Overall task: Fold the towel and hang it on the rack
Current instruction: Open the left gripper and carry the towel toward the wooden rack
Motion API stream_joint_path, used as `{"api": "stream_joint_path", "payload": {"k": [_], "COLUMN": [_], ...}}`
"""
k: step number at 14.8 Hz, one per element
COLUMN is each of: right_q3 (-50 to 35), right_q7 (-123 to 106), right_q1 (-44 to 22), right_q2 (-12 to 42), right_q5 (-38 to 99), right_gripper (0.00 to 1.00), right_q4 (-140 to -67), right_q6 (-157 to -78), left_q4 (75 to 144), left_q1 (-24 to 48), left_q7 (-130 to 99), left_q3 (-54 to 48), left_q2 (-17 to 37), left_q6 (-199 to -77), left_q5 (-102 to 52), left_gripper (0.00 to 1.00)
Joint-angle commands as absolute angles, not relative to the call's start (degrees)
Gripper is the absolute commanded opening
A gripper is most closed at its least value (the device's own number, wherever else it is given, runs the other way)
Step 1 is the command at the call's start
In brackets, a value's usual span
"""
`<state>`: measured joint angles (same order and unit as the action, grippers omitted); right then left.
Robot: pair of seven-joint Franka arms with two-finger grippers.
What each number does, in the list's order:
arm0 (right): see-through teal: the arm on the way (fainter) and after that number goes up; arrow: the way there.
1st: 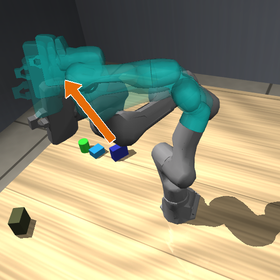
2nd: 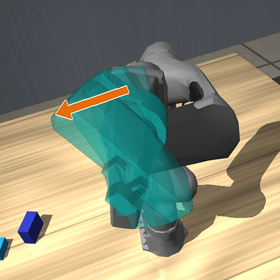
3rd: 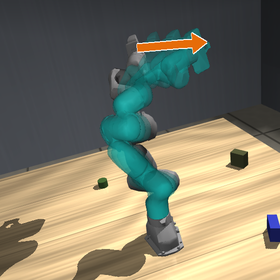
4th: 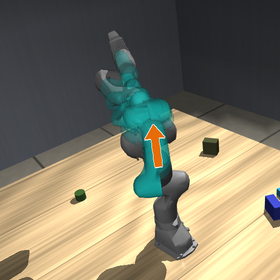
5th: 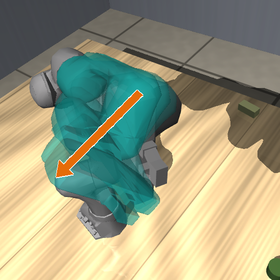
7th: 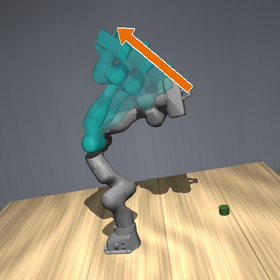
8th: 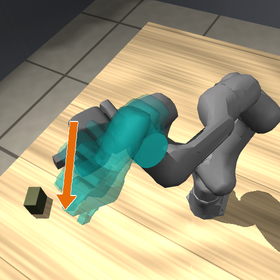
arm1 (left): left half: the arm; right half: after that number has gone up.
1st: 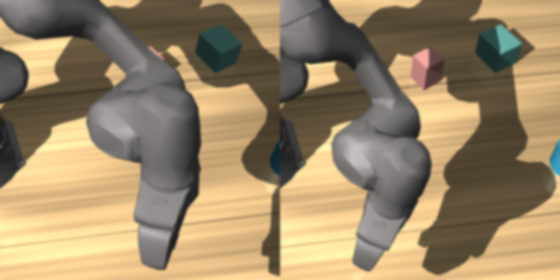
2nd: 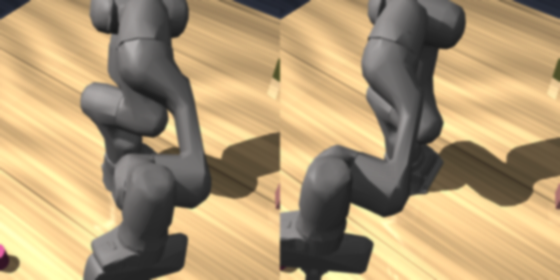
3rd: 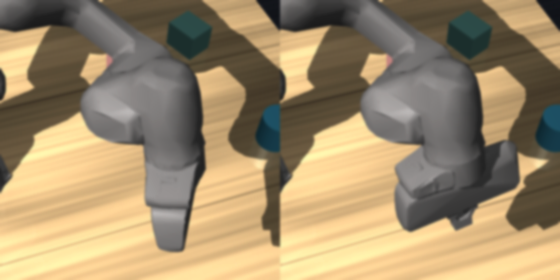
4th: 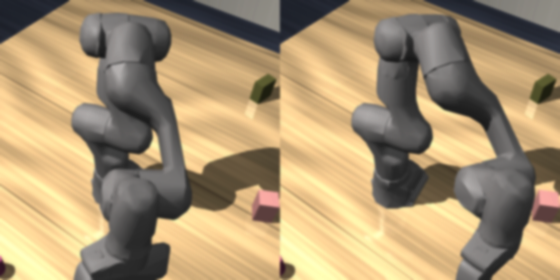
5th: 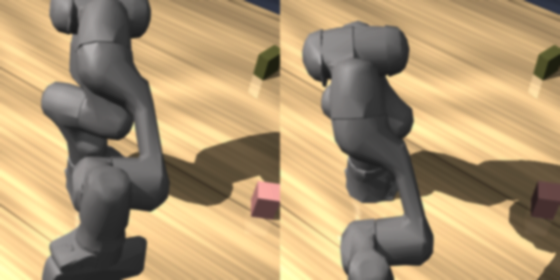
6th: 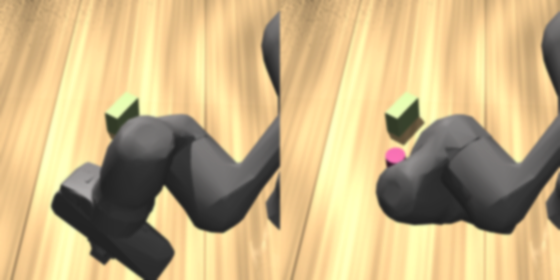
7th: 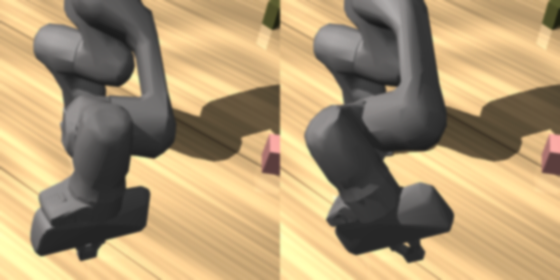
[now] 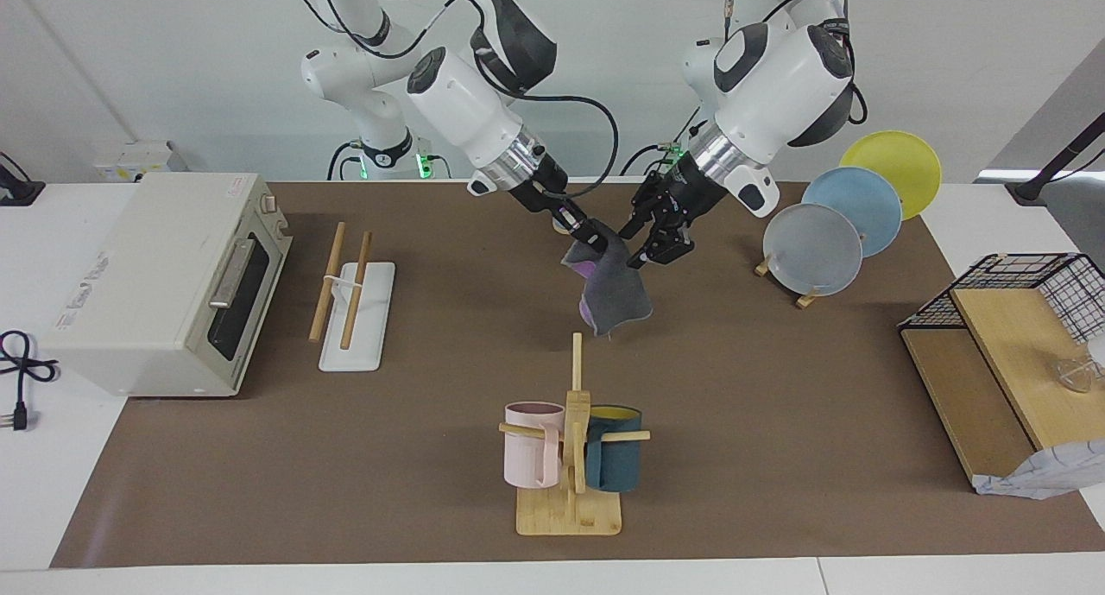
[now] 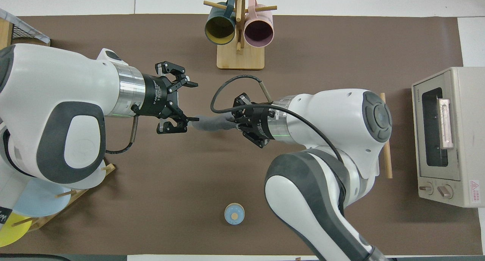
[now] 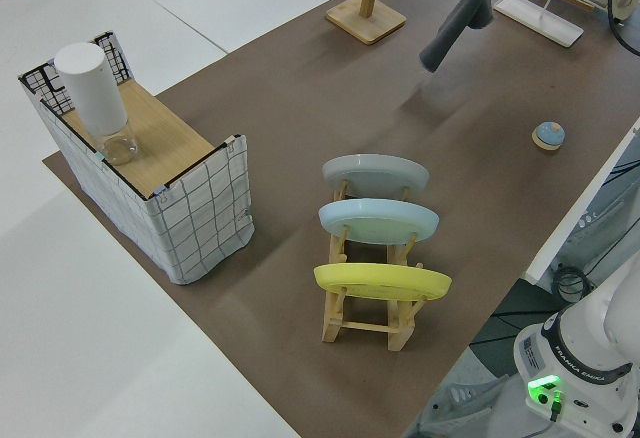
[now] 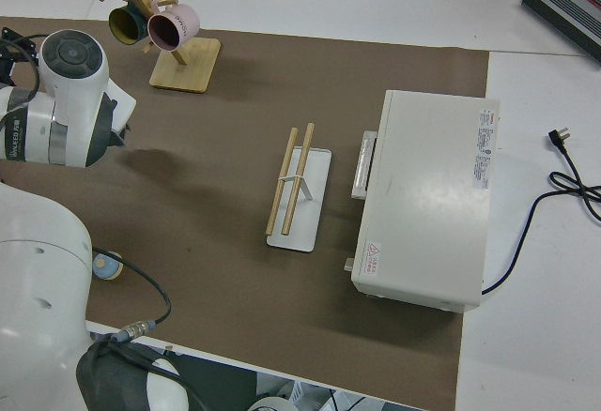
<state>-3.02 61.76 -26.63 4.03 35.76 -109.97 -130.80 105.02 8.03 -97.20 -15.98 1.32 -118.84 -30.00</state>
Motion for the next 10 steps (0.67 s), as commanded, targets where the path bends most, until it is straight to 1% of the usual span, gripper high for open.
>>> {"api": "stream_joint_path", "payload": {"k": [1,2,4,8,10], "right_q3": [-3.3,-3.3,-3.3,-3.3,-3.3], "right_q7": [46.6,39.9,30.0,15.1,10.7], "right_q1": [-21.4,-19.1,-14.9,-5.6,-2.0], "right_q2": [1.3,0.6,-0.2,-0.8,-1.4], "right_q5": [28.1,25.3,21.4,17.4,14.3], "right_gripper": [0.0,0.0,0.0,0.0,0.0], "right_q4": [-110.7,-110.7,-110.7,-110.9,-112.0], "right_q6": [-121.1,-117.6,-113.1,-106.5,-104.0], "left_q4": [111.3,112.6,113.8,113.4,112.5], "left_q1": [4.3,2.6,-1.1,-6.8,-8.1], "left_q7": [-85.2,-79.1,-69.1,-49.6,-42.6], "left_q3": [-15.7,-15.7,-15.7,-15.6,-15.6], "left_q2": [-3.1,-3.7,-4.3,-4.0,-3.4], "left_q6": [-119.6,-119.3,-119.0,-118.7,-118.7], "left_q5": [-30.5,-30.5,-30.5,-28.8,-22.8], "left_gripper": [1.0,1.0,1.0,1.0,1.0]}}
